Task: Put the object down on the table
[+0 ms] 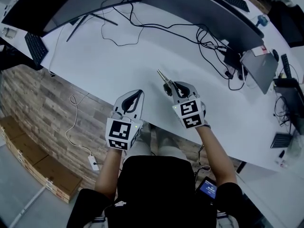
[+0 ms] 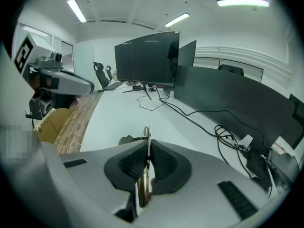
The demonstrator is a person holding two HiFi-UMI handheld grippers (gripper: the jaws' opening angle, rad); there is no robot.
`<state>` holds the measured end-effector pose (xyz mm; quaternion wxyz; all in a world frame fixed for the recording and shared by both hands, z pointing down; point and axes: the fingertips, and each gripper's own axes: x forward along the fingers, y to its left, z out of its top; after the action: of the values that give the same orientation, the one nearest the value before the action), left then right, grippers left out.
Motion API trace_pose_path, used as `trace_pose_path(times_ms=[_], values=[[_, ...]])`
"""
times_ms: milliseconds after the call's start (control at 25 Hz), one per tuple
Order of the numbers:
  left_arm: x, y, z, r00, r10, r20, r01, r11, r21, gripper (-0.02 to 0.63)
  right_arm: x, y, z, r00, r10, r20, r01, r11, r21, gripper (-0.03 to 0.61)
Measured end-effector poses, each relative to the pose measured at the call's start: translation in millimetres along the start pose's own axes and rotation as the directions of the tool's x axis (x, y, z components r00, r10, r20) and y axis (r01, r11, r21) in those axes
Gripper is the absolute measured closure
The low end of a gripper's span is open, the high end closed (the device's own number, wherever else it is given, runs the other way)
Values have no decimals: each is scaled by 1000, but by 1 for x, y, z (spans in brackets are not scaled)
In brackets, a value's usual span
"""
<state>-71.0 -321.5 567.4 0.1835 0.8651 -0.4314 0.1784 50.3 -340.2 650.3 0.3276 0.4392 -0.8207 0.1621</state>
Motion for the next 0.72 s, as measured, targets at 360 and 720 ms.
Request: trace_pose_path(times_ms=[360, 720], values=[[8, -1, -19, 1000, -10, -28, 9, 1000, -10, 600, 28, -15, -10, 998, -12, -55, 5, 993, -122, 552], [11, -2, -33, 999, -16, -50, 15, 1000, -19, 600, 51, -23, -16, 995, -50, -88, 24, 963, -268, 552]])
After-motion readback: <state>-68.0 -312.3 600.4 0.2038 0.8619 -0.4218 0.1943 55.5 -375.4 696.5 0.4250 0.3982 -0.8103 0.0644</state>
